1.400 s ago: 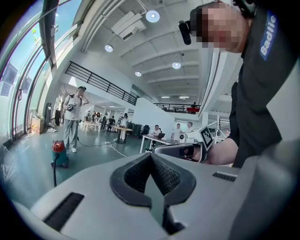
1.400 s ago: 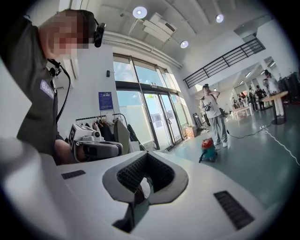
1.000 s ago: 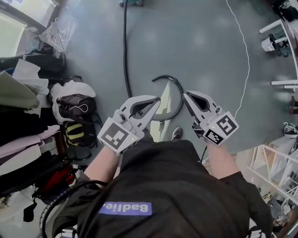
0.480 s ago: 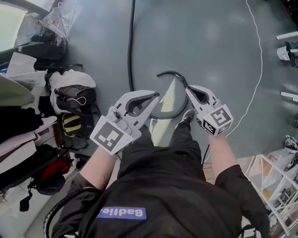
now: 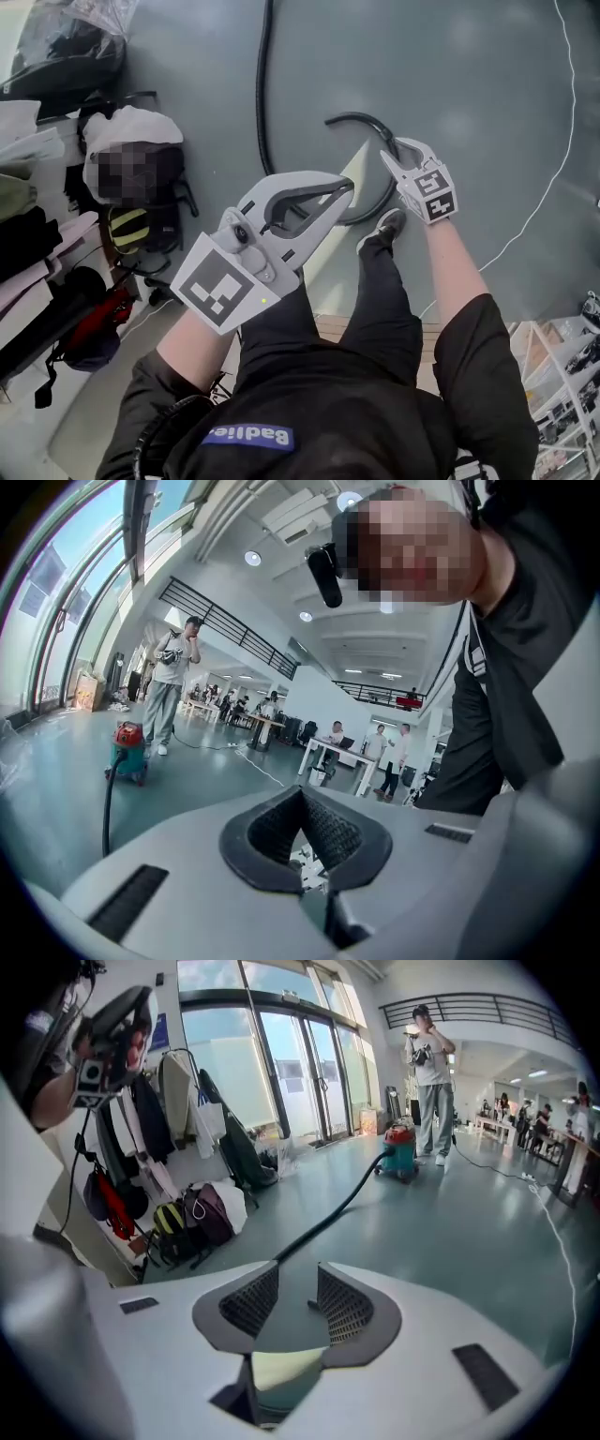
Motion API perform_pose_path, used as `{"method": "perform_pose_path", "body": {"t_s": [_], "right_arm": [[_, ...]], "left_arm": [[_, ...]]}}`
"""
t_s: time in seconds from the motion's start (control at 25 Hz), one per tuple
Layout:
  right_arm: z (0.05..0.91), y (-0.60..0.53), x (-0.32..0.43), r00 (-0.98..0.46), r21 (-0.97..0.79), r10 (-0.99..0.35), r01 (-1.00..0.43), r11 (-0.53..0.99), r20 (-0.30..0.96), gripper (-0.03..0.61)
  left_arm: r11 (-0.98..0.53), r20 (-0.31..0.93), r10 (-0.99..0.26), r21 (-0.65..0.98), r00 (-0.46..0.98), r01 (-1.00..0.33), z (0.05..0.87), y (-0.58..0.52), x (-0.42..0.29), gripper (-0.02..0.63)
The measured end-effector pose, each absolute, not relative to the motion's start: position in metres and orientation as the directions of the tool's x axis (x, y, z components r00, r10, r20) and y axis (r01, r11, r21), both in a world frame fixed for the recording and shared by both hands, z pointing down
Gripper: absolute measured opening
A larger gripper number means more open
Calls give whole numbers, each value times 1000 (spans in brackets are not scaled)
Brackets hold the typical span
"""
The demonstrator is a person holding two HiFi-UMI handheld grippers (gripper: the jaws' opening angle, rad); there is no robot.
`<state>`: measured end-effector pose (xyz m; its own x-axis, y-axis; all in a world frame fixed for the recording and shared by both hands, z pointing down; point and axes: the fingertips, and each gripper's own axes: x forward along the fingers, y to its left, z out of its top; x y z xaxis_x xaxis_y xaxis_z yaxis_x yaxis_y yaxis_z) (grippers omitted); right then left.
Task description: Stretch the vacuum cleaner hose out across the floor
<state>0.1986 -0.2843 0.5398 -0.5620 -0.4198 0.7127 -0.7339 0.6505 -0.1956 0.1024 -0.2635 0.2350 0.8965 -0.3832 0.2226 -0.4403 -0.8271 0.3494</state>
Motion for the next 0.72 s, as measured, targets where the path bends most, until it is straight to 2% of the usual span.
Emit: {"method": "perform_pose_path", "body": {"t_s": [0.4, 0.72], "right_arm": [[751, -324, 186, -413, -32, -336, -670, 742, 847, 172], [924, -338, 194, -278, 12, -197, -551, 834, 940, 204]], "left_arm": [[-848, 253, -334, 339, 908, -407, 368, -295, 83, -5], [-863, 243, -347, 296, 906, -409, 459, -313, 80, -5]]}}
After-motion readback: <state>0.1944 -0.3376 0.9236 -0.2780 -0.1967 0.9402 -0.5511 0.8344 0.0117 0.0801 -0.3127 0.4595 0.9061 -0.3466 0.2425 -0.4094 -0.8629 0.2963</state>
